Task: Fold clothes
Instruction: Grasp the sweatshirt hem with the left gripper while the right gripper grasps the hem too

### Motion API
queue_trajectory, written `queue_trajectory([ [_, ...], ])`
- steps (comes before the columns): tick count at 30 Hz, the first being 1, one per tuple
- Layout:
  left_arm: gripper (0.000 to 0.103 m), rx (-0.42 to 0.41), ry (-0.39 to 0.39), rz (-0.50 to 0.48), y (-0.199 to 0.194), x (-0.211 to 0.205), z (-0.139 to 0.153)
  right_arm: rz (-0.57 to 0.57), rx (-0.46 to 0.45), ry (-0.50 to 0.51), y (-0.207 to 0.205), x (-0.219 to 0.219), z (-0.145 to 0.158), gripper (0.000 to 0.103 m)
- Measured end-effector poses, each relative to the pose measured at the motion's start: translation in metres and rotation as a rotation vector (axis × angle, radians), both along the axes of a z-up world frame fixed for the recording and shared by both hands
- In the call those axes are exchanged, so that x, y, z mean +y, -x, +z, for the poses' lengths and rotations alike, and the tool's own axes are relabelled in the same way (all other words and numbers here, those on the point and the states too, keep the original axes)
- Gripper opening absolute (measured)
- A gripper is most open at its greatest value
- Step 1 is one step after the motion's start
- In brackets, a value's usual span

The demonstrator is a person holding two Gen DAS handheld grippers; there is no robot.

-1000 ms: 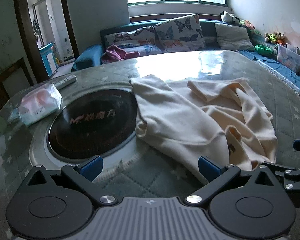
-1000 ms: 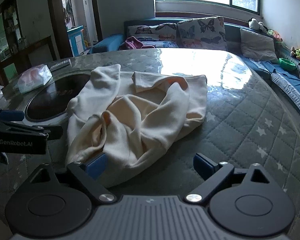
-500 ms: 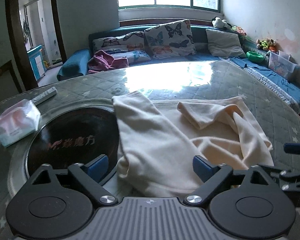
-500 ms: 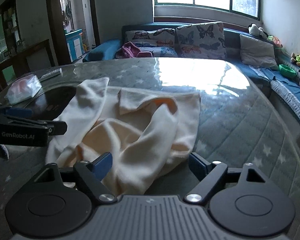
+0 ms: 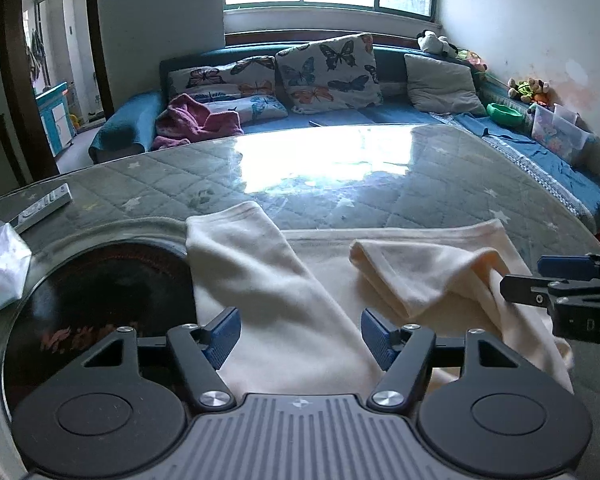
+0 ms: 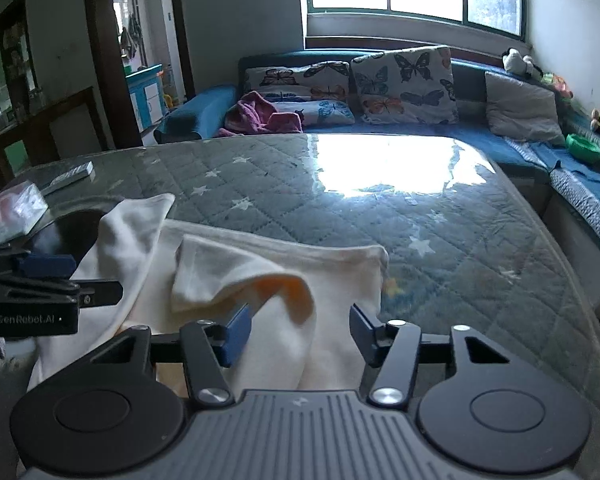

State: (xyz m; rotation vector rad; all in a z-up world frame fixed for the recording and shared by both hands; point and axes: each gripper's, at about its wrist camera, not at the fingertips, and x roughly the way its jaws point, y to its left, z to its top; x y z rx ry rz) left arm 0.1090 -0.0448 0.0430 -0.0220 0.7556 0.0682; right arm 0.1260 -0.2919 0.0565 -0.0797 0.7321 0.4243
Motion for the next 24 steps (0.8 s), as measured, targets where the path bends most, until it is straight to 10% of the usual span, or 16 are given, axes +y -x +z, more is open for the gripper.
queue_trajectory([
  [15,0.069,0.01,0.031,0.01,-0.036,0.018,-0.016,0.044,0.049,-0.077,-0.034,0.004,-0.021,0.009],
  [24,0.069,0.008,0.023,0.015,-0.046,0.019,-0.018,-0.08,-0.117,0.003,0.002,-0.022,0.003,0.006],
])
